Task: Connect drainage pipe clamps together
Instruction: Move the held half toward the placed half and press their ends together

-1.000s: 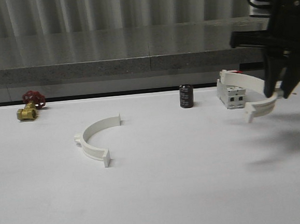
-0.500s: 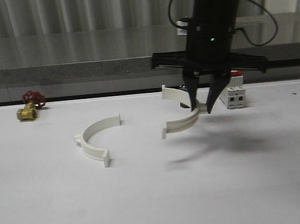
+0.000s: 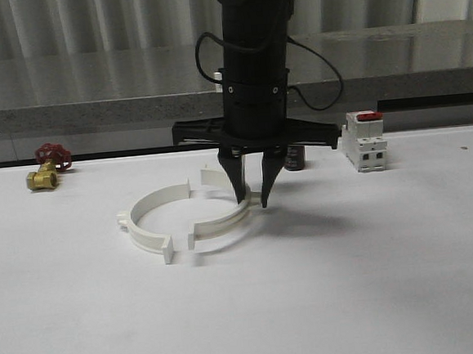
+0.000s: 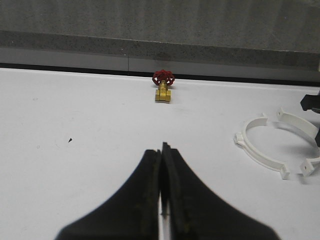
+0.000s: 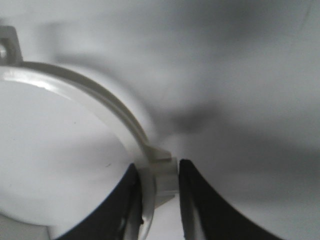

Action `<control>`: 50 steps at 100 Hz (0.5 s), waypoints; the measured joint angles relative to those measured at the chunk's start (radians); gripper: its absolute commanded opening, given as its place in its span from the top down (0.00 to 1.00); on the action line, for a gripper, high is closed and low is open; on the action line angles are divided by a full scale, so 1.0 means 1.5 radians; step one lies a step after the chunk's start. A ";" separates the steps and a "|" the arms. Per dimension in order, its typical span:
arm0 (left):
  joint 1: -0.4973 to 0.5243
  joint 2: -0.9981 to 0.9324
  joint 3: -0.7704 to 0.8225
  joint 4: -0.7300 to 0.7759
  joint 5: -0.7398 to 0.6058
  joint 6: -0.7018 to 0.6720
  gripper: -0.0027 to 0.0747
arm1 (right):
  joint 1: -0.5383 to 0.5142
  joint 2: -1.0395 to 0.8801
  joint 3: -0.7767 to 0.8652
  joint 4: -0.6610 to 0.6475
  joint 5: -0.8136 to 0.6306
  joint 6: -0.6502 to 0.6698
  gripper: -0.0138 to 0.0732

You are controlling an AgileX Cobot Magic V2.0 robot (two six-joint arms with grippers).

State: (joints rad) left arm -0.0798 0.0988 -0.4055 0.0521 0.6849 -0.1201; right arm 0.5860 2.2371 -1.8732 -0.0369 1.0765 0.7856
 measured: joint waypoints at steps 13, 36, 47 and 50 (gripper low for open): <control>0.000 0.000 0.000 0.000 0.000 0.000 0.99 | 0.000 0.010 -0.015 0.006 0.000 0.002 0.77; 0.000 0.000 0.000 0.000 0.000 0.000 0.99 | 0.000 0.011 -0.017 0.007 0.000 0.002 0.77; 0.000 0.000 0.000 0.000 0.000 0.000 0.99 | 0.001 0.011 -0.017 0.007 0.000 0.002 0.77; 0.000 0.000 0.000 0.000 0.000 0.000 0.99 | 0.002 0.011 -0.017 0.007 0.000 0.002 0.77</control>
State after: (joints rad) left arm -0.0798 0.0988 -0.4055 0.0521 0.6849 -0.1201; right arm 0.5884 2.2532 -1.8985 -0.0257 1.0765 0.7881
